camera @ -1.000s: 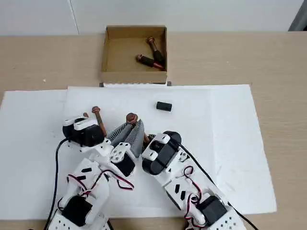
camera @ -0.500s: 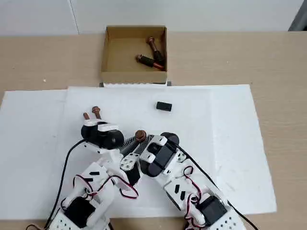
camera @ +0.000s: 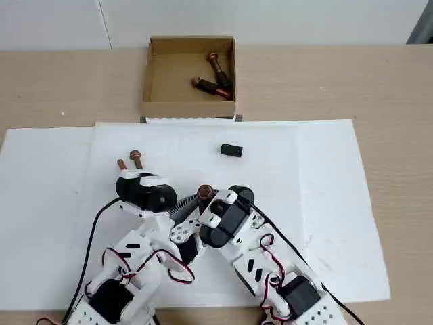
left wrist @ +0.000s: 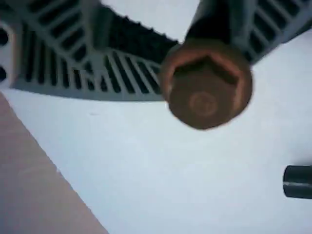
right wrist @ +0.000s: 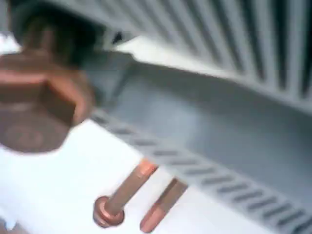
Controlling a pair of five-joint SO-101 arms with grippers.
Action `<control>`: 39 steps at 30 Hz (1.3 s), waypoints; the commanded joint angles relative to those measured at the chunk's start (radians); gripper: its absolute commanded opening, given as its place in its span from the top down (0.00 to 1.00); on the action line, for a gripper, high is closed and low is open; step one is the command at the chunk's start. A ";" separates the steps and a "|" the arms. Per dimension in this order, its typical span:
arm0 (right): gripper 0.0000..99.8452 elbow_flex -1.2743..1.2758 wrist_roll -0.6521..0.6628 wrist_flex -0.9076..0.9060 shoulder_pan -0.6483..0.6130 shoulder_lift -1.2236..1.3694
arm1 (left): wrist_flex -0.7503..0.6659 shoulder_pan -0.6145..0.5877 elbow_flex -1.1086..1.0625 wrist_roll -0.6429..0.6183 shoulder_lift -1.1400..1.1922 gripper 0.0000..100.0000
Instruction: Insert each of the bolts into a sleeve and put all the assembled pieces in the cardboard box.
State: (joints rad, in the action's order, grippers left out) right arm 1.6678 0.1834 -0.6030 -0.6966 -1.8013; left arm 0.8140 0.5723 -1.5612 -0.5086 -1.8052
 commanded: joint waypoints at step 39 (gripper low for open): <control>1.00 -0.308 -0.275 -0.277 0.346 0.094 | 0.115 -0.595 -0.108 0.430 -0.012 0.99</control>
State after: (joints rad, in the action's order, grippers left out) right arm 1.4730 -0.0806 -0.8777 -0.3621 -1.7630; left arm 0.9321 -0.0199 -1.6732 -0.0867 -1.8052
